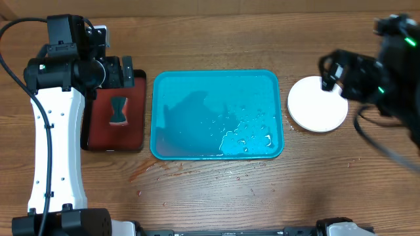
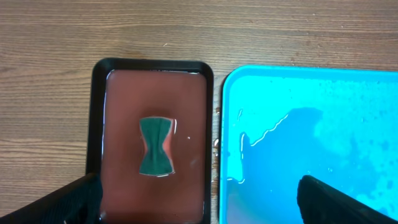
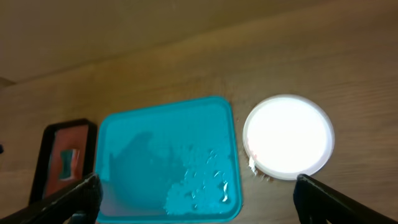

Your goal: Clean dirty plates on tray and stack at the side

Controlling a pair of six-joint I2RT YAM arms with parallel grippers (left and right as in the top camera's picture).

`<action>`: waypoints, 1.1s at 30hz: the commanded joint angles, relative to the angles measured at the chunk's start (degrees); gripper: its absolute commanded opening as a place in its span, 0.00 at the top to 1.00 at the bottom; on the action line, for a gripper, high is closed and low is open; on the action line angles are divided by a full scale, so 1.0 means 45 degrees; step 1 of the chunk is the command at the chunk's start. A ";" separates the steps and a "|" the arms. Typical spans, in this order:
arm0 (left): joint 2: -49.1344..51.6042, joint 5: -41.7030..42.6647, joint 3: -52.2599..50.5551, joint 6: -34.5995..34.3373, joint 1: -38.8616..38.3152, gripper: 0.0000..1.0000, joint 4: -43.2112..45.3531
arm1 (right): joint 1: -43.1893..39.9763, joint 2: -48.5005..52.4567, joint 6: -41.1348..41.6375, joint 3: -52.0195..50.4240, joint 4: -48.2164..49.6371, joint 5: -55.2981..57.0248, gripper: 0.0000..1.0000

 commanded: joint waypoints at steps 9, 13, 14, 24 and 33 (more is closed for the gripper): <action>0.0107 0.0311 0.0165 -0.0219 -0.0024 0.00 0.0015 | 0.0000 -0.3774 0.0063 0.0622 -0.0855 -0.0359 0.00; 0.0107 0.0311 0.0165 -0.0219 -0.0024 0.00 0.0015 | 0.0000 -0.4172 0.0063 0.0622 -0.0865 -0.0359 0.00; 0.0107 0.0311 0.0165 -0.0219 -0.0024 0.00 0.0015 | 0.0000 -0.4177 0.0063 0.0627 -0.0865 -0.0359 0.00; 0.0107 0.0311 0.0165 -0.0219 -0.0024 0.00 0.0015 | 0.0000 -0.4163 0.0010 0.0432 -0.1705 -0.0389 0.00; 0.0107 0.0311 0.0165 -0.0219 -0.0024 0.00 0.0015 | -0.0602 -0.4639 -0.0831 -0.1729 0.1015 0.0204 0.00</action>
